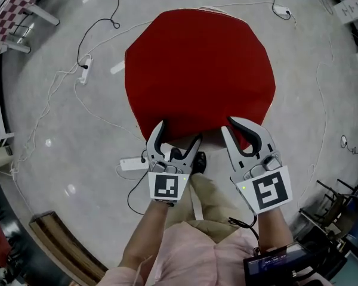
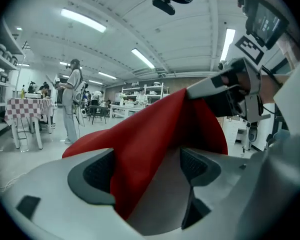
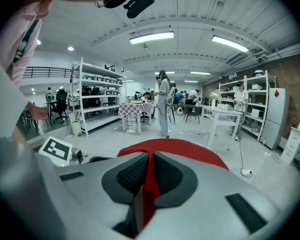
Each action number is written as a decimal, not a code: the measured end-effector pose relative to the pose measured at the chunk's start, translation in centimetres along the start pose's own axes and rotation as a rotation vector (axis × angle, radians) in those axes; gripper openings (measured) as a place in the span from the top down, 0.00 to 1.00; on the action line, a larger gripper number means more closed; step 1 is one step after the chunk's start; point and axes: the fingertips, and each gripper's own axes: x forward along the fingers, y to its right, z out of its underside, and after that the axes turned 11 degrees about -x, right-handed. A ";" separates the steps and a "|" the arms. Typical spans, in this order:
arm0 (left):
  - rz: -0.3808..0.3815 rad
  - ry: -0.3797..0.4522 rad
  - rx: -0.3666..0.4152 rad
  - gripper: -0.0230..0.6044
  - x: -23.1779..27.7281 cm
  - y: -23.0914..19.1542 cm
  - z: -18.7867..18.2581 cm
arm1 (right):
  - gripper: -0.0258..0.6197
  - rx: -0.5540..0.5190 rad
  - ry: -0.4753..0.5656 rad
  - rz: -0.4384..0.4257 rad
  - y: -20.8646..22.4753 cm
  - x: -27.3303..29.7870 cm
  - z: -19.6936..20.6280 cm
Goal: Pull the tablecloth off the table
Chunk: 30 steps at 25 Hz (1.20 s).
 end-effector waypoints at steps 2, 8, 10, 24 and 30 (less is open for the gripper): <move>-0.016 -0.027 0.004 0.35 0.6 -0.5 0.4 | 0.90 -0.009 0.002 -0.018 -0.5 0.5 -1.0; -0.103 -0.064 0.068 0.40 1.5 -2.2 0.8 | 0.90 0.008 0.005 -0.032 -0.7 0.6 -1.1; -0.121 -0.076 0.079 0.52 1.2 -2.9 0.8 | 0.89 0.016 0.005 -0.033 -0.7 0.7 -1.2; -0.211 -0.077 0.107 0.90 -1.9 -3.8 -2.2 | 0.90 -0.012 0.007 -0.005 -0.7 -0.8 -1.1; -0.220 -0.046 0.114 0.90 -4.3 -3.2 -5.6 | 0.90 -0.017 0.021 0.064 -0.6 -2.1 -1.4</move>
